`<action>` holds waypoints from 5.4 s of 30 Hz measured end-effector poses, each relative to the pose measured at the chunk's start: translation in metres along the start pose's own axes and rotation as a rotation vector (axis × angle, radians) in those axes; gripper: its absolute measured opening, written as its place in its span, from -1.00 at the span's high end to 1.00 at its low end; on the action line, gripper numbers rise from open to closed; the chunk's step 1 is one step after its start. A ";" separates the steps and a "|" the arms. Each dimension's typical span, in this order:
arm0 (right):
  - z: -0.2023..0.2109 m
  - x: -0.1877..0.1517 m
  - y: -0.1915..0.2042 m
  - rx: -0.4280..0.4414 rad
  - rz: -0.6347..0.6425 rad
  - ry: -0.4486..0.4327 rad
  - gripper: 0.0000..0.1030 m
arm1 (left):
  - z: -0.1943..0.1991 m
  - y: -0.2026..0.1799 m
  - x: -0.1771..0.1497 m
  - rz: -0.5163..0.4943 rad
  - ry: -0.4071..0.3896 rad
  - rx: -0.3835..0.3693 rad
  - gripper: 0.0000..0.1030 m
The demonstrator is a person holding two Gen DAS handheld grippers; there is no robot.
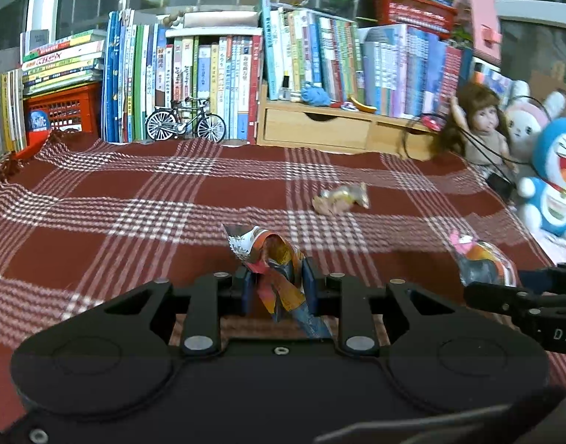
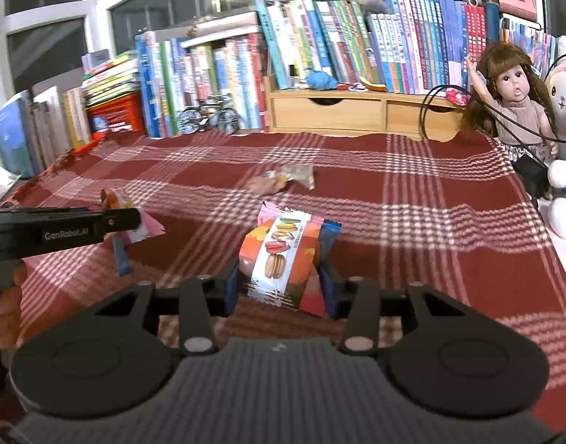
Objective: Collect trash
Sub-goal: 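Grasp the colourful candy wrapper with left tool while right tool grasps macaron packet, then lower the candy wrapper and macaron packet into the black bin and release, then raise both open tools back toward the table, then grasp the small tan wrapper with left tool while right tool grasps clear plastic scrap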
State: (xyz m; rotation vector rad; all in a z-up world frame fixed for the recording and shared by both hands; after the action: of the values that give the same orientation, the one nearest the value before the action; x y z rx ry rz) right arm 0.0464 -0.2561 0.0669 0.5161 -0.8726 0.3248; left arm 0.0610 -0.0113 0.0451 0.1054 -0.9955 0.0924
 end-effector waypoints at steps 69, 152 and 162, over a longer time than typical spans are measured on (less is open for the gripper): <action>0.000 -0.274 0.136 0.225 0.051 0.485 0.03 | 0.087 0.050 -0.306 -0.110 0.474 0.060 0.43; -0.160 0.084 -0.112 0.074 -0.542 -0.031 -0.32 | -0.185 -0.092 0.047 -0.019 0.030 -0.008 0.62; -0.198 0.095 -0.095 0.043 -0.490 -0.010 -0.16 | -0.147 -0.061 0.041 -0.039 0.003 -0.026 0.71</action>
State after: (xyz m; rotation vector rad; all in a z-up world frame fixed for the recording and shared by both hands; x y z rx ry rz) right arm 0.2757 -0.2194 0.0086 0.7509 -0.7225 -0.1070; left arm 0.2133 -0.0515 -0.0024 0.1007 -0.9905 0.0442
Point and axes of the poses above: each gripper's, at about its wrist camera, not at the fingertips, and z roughly against the way its jaws point, y to its left, x to its top, the point moved 2 cm from there along -z, roughly the way its jaws point, and after that the axes turned 13 degrees about x, right-handed, at the moved point
